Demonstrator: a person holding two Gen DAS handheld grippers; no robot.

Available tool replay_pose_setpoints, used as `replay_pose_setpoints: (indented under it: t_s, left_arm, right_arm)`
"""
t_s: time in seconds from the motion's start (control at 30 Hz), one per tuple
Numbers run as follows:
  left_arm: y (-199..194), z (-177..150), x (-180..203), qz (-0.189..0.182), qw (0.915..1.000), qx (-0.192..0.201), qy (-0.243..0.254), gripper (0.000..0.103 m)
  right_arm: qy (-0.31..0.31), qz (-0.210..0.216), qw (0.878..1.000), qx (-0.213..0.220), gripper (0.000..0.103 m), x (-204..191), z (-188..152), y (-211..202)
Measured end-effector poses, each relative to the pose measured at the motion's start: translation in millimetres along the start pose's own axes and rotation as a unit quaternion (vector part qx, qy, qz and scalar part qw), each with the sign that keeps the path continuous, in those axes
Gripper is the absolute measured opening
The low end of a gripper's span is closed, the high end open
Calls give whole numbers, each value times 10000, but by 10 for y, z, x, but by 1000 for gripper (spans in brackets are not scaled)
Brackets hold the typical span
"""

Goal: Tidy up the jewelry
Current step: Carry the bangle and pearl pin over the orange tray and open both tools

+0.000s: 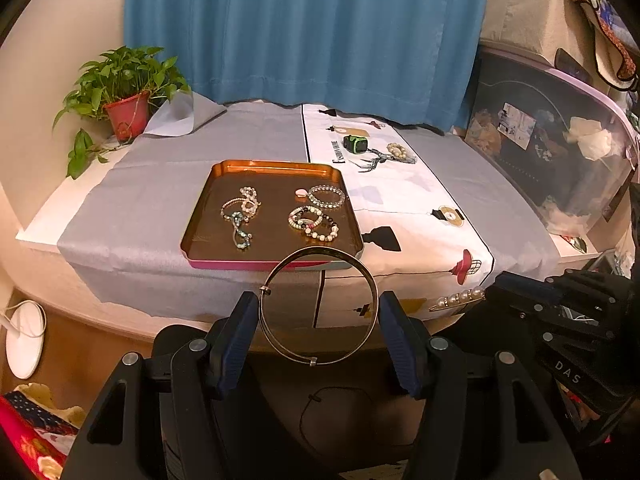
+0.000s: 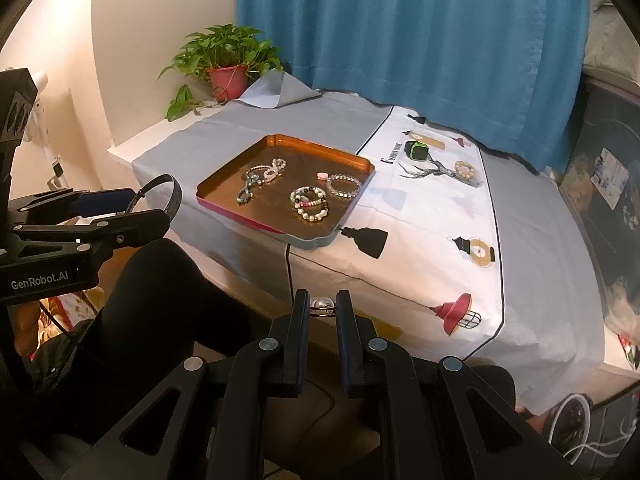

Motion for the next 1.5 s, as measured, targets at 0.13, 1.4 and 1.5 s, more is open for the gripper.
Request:
replay_pose_setpoints:
  t_s: [0.13,1.4,1.5]
  left_arm:
    - [53,-9,-15,-19,10000,-59,-15,57]
    - [1749,880,-1057,136,9985,-51,-535,57]
    - [2051,973,-1145,96,9983,-97,-558,57]
  right_arm:
    - [16,6,10000,-56,14,0,6,40]
    - [391,179,9990,100,14,206,1126,2103]
    - [449,153,9988,142,14,274,1264,2439]
Point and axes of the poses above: each gripper's, at about its wrist camera, not at the fingertips, and y roughly the way its jaws point, x to its right, z to its top, the point moved 1 cm from there along y, roughly the way its jaws point, and after that the axes turned 11 degrees about x, right-handed, at the moved point
